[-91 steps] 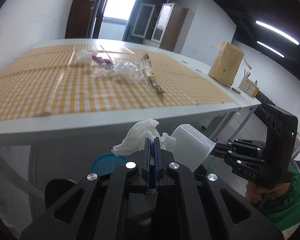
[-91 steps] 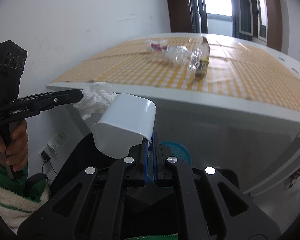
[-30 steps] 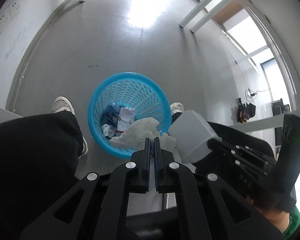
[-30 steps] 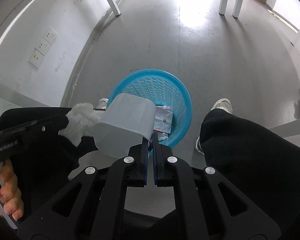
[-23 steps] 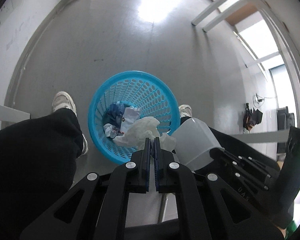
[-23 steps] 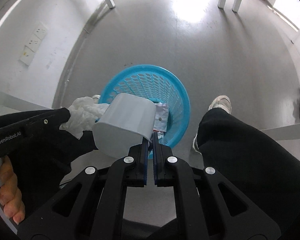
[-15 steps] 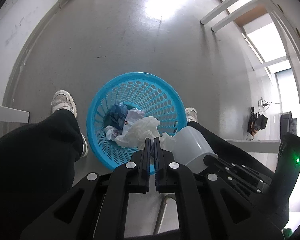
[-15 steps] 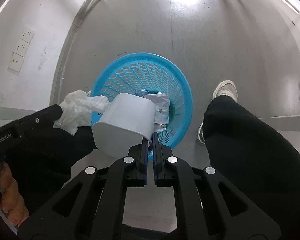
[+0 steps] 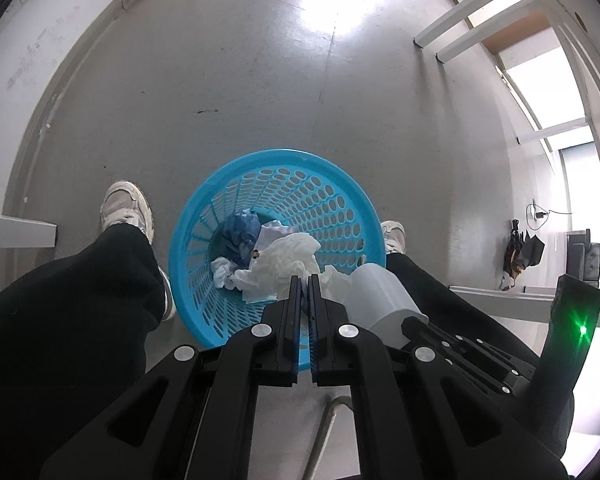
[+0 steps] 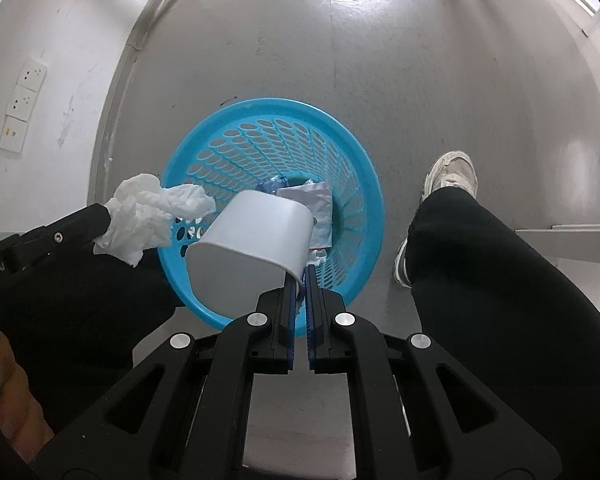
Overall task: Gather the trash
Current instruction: 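Open both tools to drop the tissue and cup into the wastebasket, then raise both tools back over the remaining trash on the table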
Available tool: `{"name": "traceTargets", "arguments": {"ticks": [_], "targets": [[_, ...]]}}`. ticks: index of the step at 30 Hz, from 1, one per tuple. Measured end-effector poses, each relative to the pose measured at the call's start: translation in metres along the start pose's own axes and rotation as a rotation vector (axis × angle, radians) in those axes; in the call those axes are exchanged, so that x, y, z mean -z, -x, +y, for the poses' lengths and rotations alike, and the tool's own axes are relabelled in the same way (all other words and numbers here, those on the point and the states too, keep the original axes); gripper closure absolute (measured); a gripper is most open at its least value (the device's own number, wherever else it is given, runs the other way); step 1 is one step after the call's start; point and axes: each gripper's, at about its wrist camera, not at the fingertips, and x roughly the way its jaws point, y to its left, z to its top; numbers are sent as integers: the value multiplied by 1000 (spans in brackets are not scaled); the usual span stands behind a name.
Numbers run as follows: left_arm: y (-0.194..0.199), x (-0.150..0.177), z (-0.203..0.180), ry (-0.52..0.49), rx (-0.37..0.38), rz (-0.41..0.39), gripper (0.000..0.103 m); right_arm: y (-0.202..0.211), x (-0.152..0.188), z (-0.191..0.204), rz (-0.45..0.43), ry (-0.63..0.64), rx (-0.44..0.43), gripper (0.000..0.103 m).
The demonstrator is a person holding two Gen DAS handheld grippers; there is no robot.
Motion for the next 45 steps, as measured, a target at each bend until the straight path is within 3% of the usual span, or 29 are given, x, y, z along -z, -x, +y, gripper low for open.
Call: {"name": "traceTargets", "arguments": {"ticks": [3, 6, 21, 28, 35, 40, 45], "targets": [[2, -1, 5, 29, 15, -5, 98, -1, 0, -2, -4, -9, -11, 94], [5, -2, 11, 62, 44, -16, 70, 2, -1, -4, -18, -23, -17, 81], [13, 12, -9, -66, -62, -16, 67, 31, 10, 6, -76, 23, 18, 65], [43, 34, -8, -106, -113, -68, 57, 66, 36, 25, -145, 125, 41, 59], [79, 63, -13, -149, -103, -110, 54, 113, 68, 32, -211, 176, -17, 46], [115, 93, -24, -220, -64, -182, 35, 154, 102, 34, -277, 219, -28, 36], [146, 120, -33, -285, -88, -267, 13, 185, 123, 30, -337, 215, -57, 27]]}}
